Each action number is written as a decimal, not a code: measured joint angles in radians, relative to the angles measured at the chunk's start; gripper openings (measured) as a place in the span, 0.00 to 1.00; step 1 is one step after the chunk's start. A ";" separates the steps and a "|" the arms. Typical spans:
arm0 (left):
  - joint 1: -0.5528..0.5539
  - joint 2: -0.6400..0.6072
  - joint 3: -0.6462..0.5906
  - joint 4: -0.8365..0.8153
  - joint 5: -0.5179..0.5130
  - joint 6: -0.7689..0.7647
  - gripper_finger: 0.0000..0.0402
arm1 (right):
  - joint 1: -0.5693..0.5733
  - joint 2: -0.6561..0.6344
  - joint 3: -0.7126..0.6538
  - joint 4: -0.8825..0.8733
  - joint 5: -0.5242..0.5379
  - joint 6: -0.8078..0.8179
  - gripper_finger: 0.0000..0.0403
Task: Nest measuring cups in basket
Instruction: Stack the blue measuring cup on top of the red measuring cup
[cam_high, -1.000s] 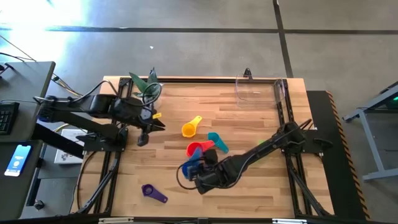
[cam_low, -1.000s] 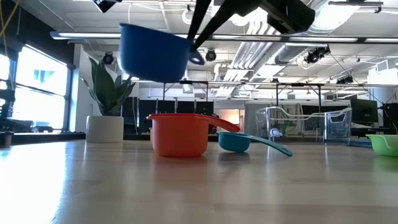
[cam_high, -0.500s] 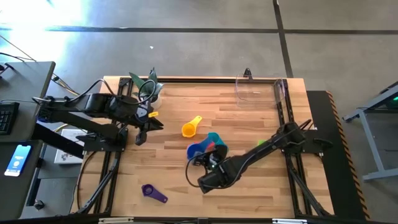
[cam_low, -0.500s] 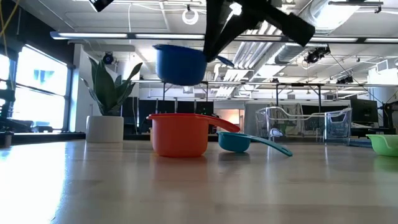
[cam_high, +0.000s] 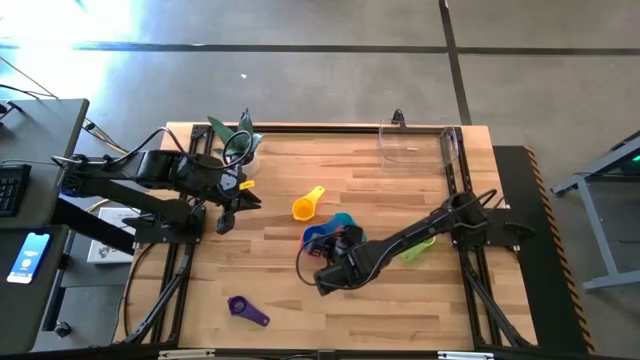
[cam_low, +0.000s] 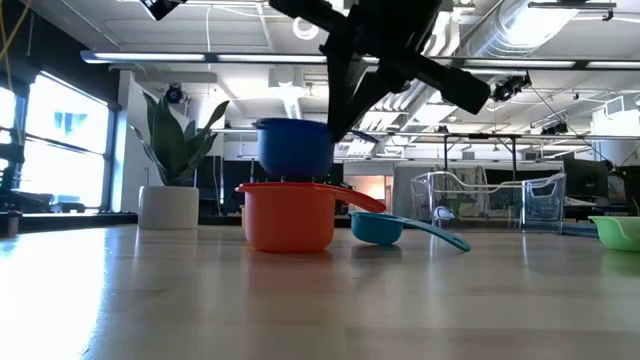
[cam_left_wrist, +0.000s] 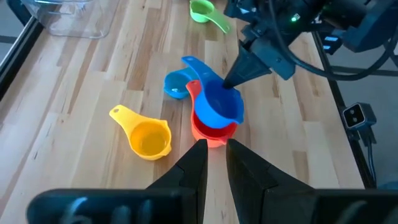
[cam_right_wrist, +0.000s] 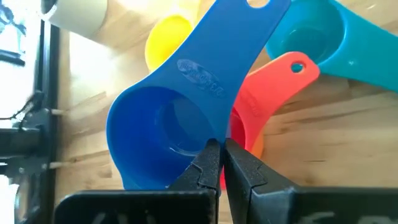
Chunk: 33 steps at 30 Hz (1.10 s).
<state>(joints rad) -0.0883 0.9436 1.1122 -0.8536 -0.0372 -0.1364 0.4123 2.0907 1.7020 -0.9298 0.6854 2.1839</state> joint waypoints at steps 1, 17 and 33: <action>0.000 0.000 0.000 0.000 0.000 0.000 0.12 | -0.006 0.000 0.000 0.002 -0.010 -0.010 0.00; 0.000 0.000 0.000 0.000 0.000 -0.022 0.12 | -0.052 0.000 0.000 0.022 -0.165 -0.040 0.00; 0.000 0.000 0.000 0.001 0.000 -0.097 0.12 | -0.053 -0.001 0.000 0.026 -0.201 0.035 0.00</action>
<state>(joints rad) -0.0887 0.9436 1.1122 -0.8524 -0.0368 -0.2333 0.3592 2.0899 1.7020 -0.9035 0.4848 2.2192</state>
